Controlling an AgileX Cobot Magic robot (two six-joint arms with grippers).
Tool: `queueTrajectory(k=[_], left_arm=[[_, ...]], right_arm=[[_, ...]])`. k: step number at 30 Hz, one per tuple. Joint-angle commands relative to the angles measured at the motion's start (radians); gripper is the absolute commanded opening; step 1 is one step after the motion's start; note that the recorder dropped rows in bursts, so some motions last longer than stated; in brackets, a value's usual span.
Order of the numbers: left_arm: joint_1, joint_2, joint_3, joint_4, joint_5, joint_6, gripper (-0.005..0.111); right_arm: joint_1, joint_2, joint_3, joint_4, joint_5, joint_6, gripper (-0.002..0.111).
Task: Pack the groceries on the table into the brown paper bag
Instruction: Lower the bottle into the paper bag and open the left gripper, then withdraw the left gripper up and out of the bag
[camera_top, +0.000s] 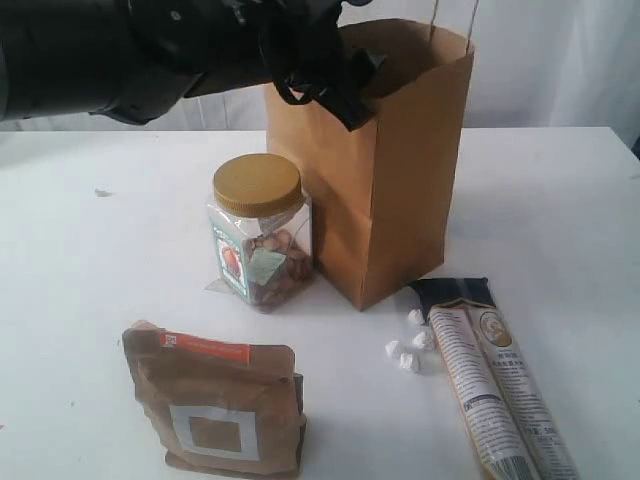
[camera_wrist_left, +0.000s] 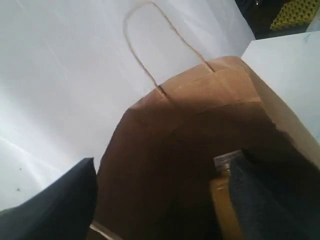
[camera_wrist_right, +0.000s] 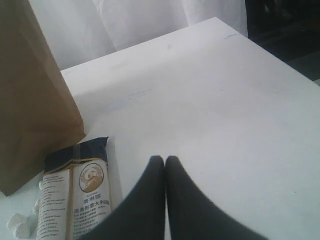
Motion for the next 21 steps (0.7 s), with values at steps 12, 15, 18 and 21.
queueTrajectory(k=[12, 15, 18, 21], left_arm=[[0.003, -0.083, -0.006, -0.036, -0.084, -0.013, 0.075], [0.003, -0.146, -0.006, -0.050, 0.016, -0.063, 0.075], [0.003, -0.205, -0.006, -0.050, 0.107, -0.095, 0.075], [0.003, -0.254, -0.006, -0.050, 0.164, -0.120, 0.075]], right_arm=[[-0.006, -0.004, 0.002, -0.002, -0.004, 0.003, 0.000], [-0.006, -0.004, 0.002, -0.002, -0.004, 0.003, 0.000], [-0.006, -0.004, 0.002, -0.002, -0.004, 0.003, 0.000], [-0.006, -0.004, 0.002, -0.002, -0.004, 0.003, 0.000]])
